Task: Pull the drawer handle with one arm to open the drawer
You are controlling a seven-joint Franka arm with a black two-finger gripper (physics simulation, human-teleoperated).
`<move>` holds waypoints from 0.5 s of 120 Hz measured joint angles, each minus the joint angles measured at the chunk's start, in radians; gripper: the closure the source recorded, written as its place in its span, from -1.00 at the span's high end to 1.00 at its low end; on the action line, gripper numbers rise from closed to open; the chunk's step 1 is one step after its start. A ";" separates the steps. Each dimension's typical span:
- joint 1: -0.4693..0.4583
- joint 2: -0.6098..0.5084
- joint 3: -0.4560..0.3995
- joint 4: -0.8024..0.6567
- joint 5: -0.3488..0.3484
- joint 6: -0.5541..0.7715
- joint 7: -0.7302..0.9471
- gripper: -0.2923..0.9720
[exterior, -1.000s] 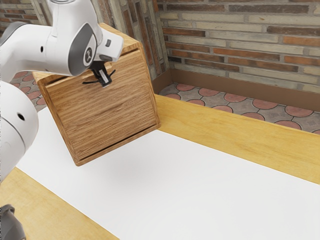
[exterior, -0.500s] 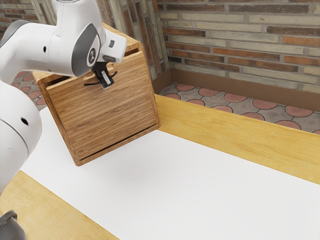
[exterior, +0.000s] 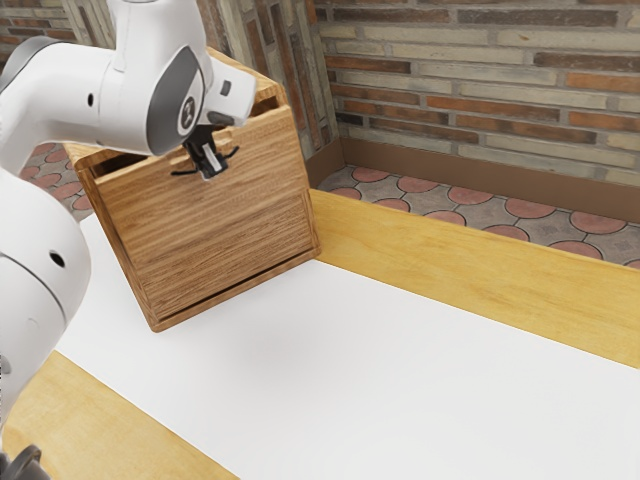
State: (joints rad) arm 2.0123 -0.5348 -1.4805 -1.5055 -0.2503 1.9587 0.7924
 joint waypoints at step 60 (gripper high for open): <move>-0.037 -0.039 0.032 -0.014 -0.037 -0.020 -0.007 -0.53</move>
State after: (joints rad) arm 1.9749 -0.5733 -1.4488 -1.5198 -0.2873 1.9385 0.7859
